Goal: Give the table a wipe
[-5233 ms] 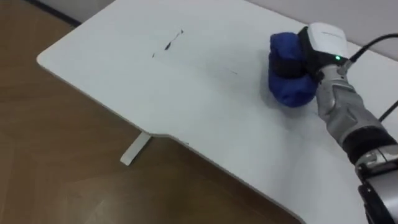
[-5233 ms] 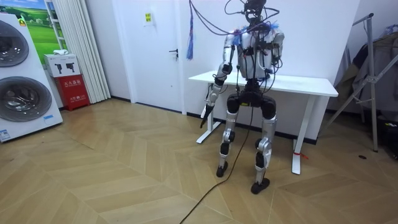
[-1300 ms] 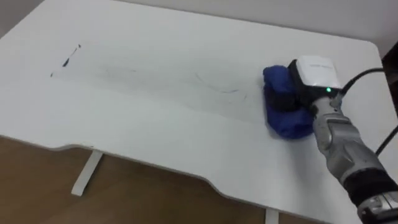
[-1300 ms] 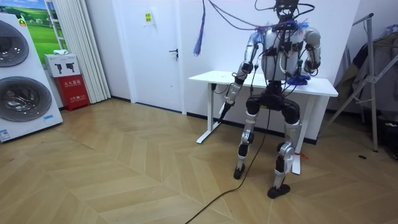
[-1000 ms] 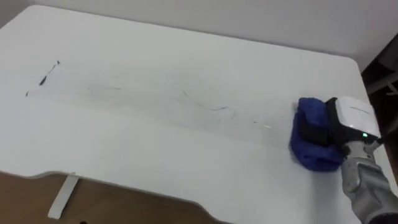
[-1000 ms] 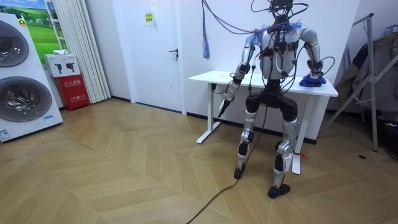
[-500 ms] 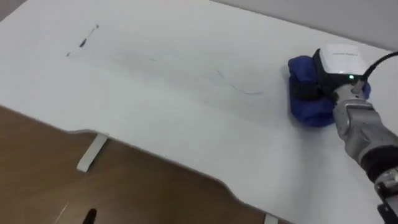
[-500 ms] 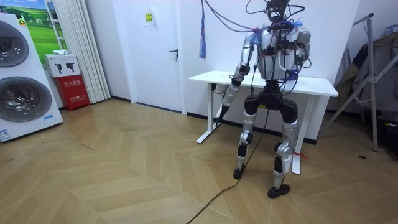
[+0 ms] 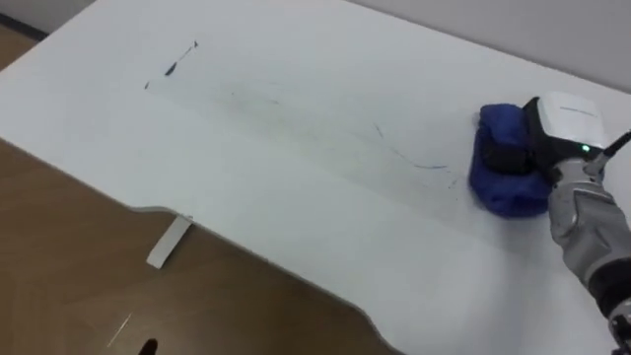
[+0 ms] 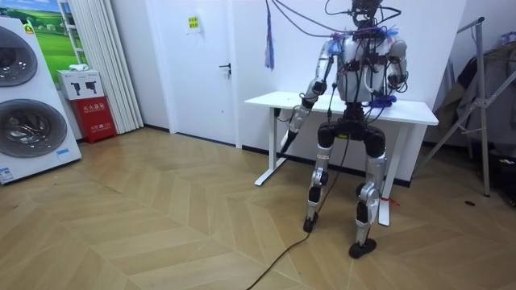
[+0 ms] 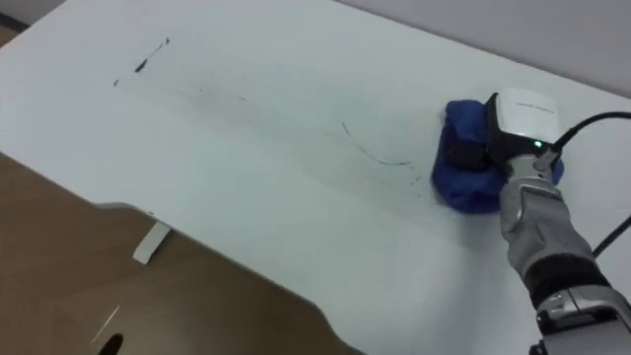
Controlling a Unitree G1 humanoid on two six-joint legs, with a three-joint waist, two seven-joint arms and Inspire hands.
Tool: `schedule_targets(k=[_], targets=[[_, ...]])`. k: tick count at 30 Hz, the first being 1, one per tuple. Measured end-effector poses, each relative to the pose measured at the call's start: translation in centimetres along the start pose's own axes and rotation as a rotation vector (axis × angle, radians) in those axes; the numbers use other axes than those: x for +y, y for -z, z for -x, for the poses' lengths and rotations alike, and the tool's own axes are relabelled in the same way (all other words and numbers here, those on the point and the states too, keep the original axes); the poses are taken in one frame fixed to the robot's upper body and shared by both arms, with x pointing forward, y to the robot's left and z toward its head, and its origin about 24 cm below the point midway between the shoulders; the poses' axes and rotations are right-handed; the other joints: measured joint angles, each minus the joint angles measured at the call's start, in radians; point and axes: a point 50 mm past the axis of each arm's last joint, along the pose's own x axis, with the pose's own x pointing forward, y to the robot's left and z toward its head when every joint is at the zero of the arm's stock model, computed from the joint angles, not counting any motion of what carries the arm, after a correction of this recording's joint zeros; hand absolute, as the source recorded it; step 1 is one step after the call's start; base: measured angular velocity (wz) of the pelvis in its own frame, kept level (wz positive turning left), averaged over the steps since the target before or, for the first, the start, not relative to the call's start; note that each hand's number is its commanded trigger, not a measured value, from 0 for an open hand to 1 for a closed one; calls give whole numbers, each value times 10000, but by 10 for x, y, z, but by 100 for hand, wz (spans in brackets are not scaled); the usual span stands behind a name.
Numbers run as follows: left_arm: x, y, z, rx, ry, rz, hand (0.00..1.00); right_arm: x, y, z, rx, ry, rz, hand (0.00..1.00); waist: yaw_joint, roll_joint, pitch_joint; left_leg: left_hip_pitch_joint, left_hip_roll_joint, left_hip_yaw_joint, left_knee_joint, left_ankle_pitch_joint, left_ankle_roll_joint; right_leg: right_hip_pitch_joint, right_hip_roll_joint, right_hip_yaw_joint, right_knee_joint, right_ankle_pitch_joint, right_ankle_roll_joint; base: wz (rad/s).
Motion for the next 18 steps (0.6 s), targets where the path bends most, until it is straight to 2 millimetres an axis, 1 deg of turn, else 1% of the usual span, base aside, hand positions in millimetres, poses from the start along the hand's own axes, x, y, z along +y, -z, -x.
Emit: schedule_targets(k=[1, 3, 4, 5, 6, 8, 9, 11, 13, 15, 16, 17, 18], targets=[[-1, -3, 0, -103, 29, 44, 0, 0, 0, 0, 17, -106, 63, 100, 7, 9, 0, 118, 0, 40, -81, 0, 0, 50, -20, 6, -2, -34, 49, -21], [-4, -3, 0, -150, 101, 160, 0, 3, -2, 0, 51, -301, 187, 100, 138, 29, 2, 272, 20, 179, -110, 0, 0, 78, -19, 263, -2, -34, 49, -26], [-6, -2, 0, -126, 122, 198, 0, 3, -9, -1, -74, -349, 268, 100, 245, 21, 4, 344, 46, 311, -162, 0, 0, 41, -25, 336, -1, -34, 49, -33], [-7, 1, 1, -28, 158, 273, 0, 2, -18, -3, -282, -374, 235, 100, 246, 10, 8, 359, 52, 337, -201, 1, 1, 13, -27, 351, -1, -34, 49, -28], [-8, 1, 1, -4, 176, 280, 0, 1, -23, -3, -376, -391, 204, 100, 264, 7, 8, 354, 53, 338, -225, 1, 1, 23, -27, 349, -1, -35, 49, -16], [-9, 7, 2, 242, 216, 256, 0, -3, -49, -4, -1096, -307, -60, 100, 388, -60, 35, 353, 65, 406, -224, 1, 4, -4, -30, 374, -6, -35, 50, -10], [-9, 8, 2, 331, 226, 252, 0, -5, -56, -4, -1298, -224, -160, 100, 396, -81, 35, 350, 65, 403, -224, 0, 4, -4, -31, 365, -6, -35, 50, 0], [-10, 15, 4, 520, 254, 242, 0, -10, -75, -6, -1846, 28, -264, 100, 437, -171, 73, 345, 54, 374, -175, -9, 16, 1, -32, 320, -21, -33, 48, 7], [-10, 18, 6, 592, 276, 222, 0, -11, -79, -5, -1997, 59, -234, 100, 565, -208, 53, 354, 30, 343, -135, -25, 41, 38, -62, 251, -12, -33, 48, 10], [-10, 25, 9, 782, 271, 217, 0, -10, -81, -3, -2193, 104, -195, 100, 559, -187, 61, 361, 10, 284, -84, -34, 55, 94, -70, 234, 0, -31, 47, 8], [-10, 29, 11, 861, 263, 196, 0, -5, -78, 0, -2160, 3, -89, 100, 559, -163, 72, 367, 11, 284, -60, -38, 62, 121, -66, 235, -2, -32, 47, 8], [-10, 30, 12, 893, 270, 176, 0, 4, -71, 5, -1993, -241, 52, 100, 512, -123, 93, 381, 10, 278, -22, -42, 69, 188, -66, 207, -5, -31, 47, 11], [-10, 30, 12, 903, 267, 186, 0, 11, -65, 8, -1884, -433, 153, 100, 481, -98, 94, 396, 9, 278, -10, -46, 74, 228, -67, 188, -5, -31, 47, 14]])
